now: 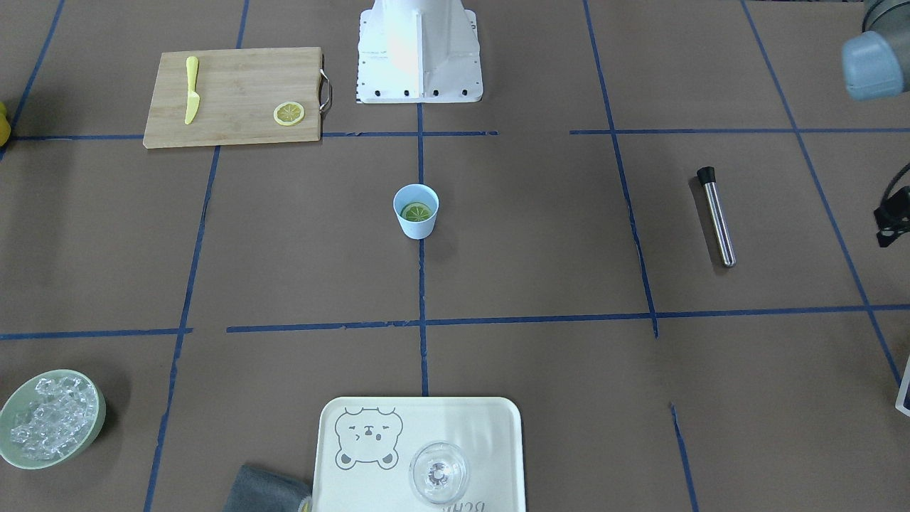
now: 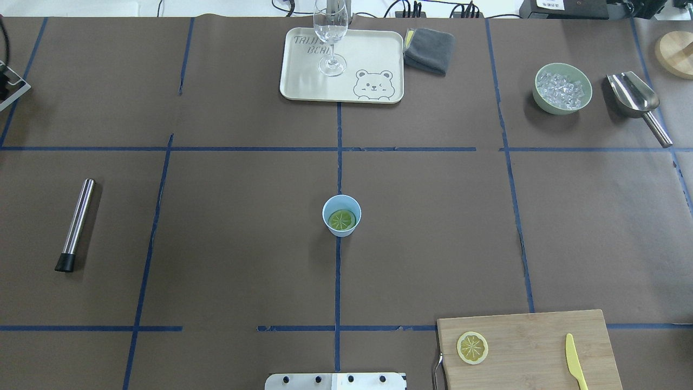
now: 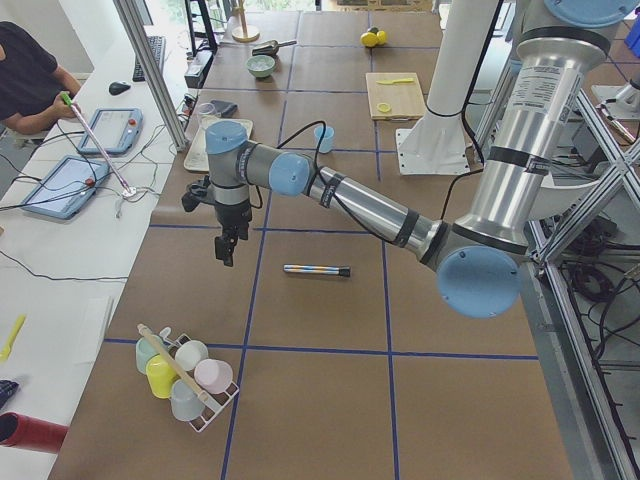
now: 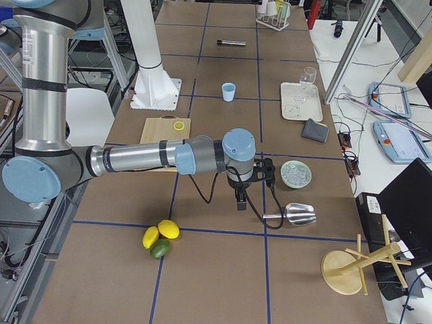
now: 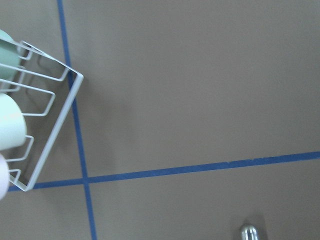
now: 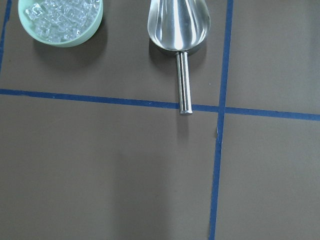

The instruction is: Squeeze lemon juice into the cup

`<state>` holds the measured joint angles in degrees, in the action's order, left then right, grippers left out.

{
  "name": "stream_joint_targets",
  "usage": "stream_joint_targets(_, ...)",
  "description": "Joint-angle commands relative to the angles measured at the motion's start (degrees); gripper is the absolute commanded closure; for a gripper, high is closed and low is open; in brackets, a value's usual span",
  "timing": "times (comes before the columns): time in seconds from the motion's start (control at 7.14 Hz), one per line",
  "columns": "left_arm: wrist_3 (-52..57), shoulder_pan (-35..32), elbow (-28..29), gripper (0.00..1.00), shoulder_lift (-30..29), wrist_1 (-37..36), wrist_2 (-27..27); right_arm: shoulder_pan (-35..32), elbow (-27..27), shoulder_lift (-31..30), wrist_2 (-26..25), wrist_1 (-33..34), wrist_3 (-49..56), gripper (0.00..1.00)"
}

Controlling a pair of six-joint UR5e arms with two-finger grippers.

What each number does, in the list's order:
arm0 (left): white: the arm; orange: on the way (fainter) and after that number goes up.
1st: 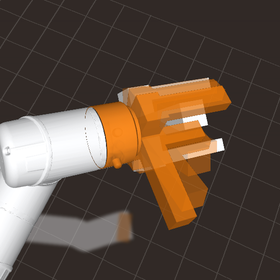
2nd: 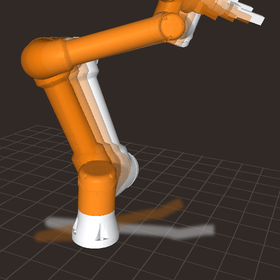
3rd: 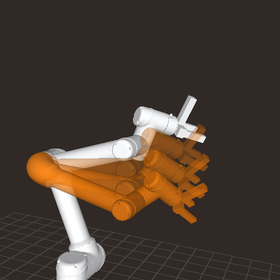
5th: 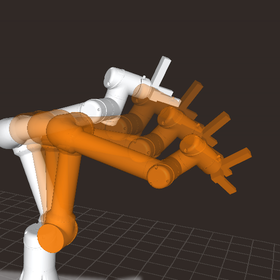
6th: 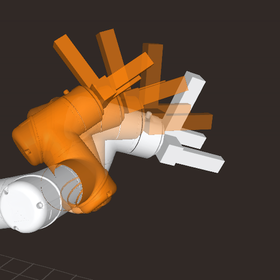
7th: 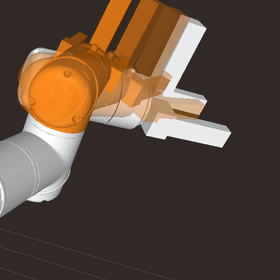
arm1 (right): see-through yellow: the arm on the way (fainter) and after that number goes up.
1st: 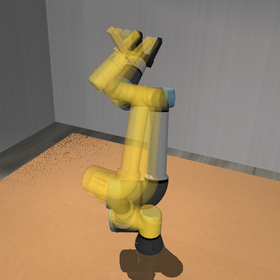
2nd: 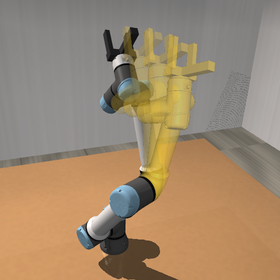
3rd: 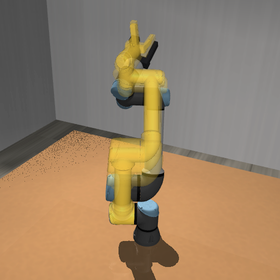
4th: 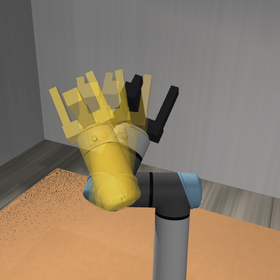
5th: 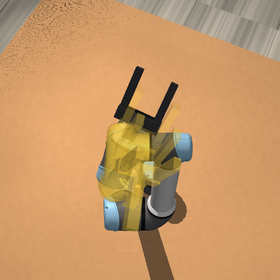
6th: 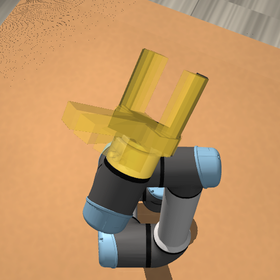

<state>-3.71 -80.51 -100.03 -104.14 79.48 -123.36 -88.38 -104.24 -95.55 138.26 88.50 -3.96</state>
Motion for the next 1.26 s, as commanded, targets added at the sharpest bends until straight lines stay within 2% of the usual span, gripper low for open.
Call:
stream_joint_targets(0.0, 10.45, -7.27, 0.63, 0.00, 6.29, -1.44, -6.25, -0.04, 0.09, 0.01, 0.17, 0.10, 0.00, 0.00)
stream_joint_targets(0.28, 15.72, -9.22, 2.55, 0.00, 12.80, -0.39, -12.06, -0.03, 0.18, 0.01, 0.00, 0.10, 0.00, 0.00)
stream_joint_targets(0.42, 16.36, -9.92, 4.56, 0.00, 14.48, 0.75, -12.34, -0.04, 0.18, -0.07, 0.08, 0.10, 0.00, 0.00)
stream_joint_targets(0.7, 16.02, -10.37, 6.07, 0.00, 19.14, 8.81, -12.26, -0.04, 0.18, -0.43, 0.08, 0.10, 0.00, 0.00)
stream_joint_targets(1.12, 13.13, -10.28, 5.90, 0.00, 18.10, 9.38, -12.17, -0.04, 0.26, -0.34, 0.08, 0.18, 0.00, 0.00)
